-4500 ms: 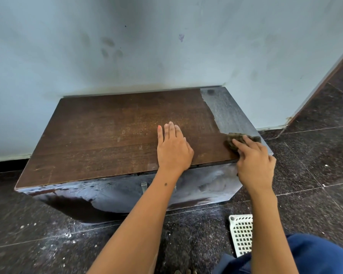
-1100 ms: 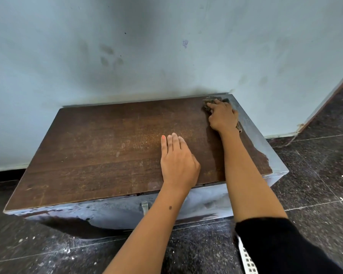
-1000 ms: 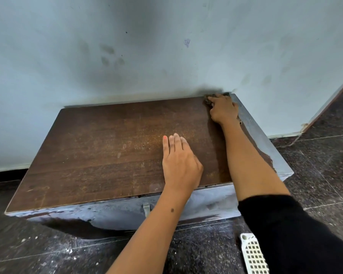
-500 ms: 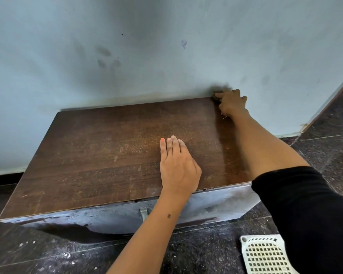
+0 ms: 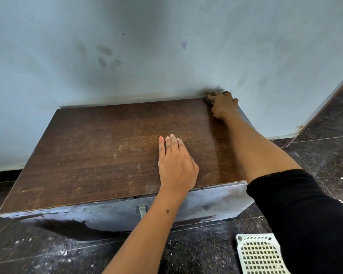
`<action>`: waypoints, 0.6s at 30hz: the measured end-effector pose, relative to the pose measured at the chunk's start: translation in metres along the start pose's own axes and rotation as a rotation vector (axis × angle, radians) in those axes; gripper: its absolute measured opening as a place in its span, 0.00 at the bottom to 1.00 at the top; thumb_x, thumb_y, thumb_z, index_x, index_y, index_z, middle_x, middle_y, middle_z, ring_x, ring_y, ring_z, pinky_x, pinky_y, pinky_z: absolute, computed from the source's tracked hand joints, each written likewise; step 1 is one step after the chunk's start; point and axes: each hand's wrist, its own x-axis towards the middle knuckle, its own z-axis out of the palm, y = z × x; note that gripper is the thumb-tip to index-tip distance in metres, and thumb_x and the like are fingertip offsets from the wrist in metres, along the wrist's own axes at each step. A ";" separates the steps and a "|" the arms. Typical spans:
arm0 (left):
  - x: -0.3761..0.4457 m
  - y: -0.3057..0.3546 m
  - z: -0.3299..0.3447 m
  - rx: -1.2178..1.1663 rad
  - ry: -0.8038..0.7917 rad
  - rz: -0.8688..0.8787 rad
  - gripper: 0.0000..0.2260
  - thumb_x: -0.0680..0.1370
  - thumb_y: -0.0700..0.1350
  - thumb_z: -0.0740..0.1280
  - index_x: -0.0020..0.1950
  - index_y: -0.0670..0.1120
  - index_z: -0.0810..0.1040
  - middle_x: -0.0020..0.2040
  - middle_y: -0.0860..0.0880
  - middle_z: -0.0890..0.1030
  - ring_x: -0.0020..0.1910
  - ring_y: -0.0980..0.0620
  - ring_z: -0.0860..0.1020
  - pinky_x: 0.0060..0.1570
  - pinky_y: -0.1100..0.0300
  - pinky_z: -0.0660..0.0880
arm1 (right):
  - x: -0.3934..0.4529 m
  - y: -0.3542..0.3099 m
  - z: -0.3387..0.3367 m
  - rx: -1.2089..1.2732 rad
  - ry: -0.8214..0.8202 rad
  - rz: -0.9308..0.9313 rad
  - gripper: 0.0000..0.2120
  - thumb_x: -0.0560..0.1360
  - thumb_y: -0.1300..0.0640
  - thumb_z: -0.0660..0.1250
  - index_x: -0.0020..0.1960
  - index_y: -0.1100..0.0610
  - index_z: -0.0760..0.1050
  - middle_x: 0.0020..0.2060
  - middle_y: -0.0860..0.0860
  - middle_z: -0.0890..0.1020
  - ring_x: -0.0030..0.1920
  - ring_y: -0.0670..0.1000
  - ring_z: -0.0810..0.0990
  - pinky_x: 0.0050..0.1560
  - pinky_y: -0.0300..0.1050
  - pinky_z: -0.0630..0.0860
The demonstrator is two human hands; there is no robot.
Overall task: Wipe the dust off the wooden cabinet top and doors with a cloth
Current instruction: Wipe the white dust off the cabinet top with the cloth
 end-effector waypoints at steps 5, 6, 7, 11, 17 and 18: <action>0.000 0.001 -0.002 -0.013 0.000 -0.017 0.26 0.78 0.47 0.49 0.73 0.36 0.61 0.73 0.39 0.63 0.74 0.43 0.58 0.73 0.49 0.37 | -0.055 0.006 -0.004 0.032 0.001 0.034 0.26 0.77 0.62 0.59 0.72 0.45 0.64 0.74 0.48 0.61 0.72 0.56 0.57 0.68 0.58 0.56; -0.001 0.002 -0.004 -0.015 0.002 -0.014 0.25 0.78 0.47 0.49 0.73 0.36 0.61 0.73 0.38 0.63 0.74 0.43 0.58 0.73 0.48 0.37 | -0.073 0.009 -0.006 0.035 0.013 0.047 0.26 0.77 0.62 0.59 0.72 0.45 0.64 0.74 0.48 0.61 0.73 0.56 0.57 0.68 0.58 0.57; -0.001 0.003 -0.005 -0.014 0.003 -0.006 0.25 0.78 0.47 0.48 0.73 0.36 0.62 0.73 0.39 0.63 0.74 0.43 0.58 0.73 0.48 0.37 | -0.093 0.012 -0.007 0.044 0.032 0.065 0.26 0.77 0.62 0.60 0.72 0.45 0.65 0.74 0.47 0.61 0.73 0.55 0.57 0.68 0.58 0.57; -0.005 0.006 -0.007 -0.051 0.045 0.001 0.24 0.79 0.47 0.48 0.72 0.37 0.63 0.73 0.40 0.64 0.74 0.44 0.59 0.73 0.49 0.36 | -0.173 0.020 -0.011 0.146 0.134 0.177 0.22 0.78 0.61 0.59 0.68 0.43 0.70 0.73 0.46 0.65 0.72 0.54 0.58 0.66 0.55 0.56; -0.005 0.039 -0.002 -0.167 0.045 0.067 0.23 0.80 0.46 0.47 0.73 0.37 0.62 0.74 0.39 0.63 0.74 0.44 0.58 0.74 0.50 0.38 | -0.180 0.019 -0.010 0.177 0.130 0.192 0.20 0.79 0.60 0.58 0.67 0.44 0.72 0.72 0.46 0.66 0.72 0.54 0.59 0.67 0.54 0.55; -0.005 0.041 0.001 -0.157 0.030 0.070 0.23 0.80 0.46 0.47 0.73 0.37 0.61 0.74 0.39 0.62 0.74 0.44 0.57 0.74 0.50 0.38 | -0.166 0.019 -0.011 0.163 0.104 0.170 0.21 0.78 0.61 0.58 0.68 0.44 0.71 0.73 0.46 0.65 0.72 0.54 0.58 0.68 0.54 0.55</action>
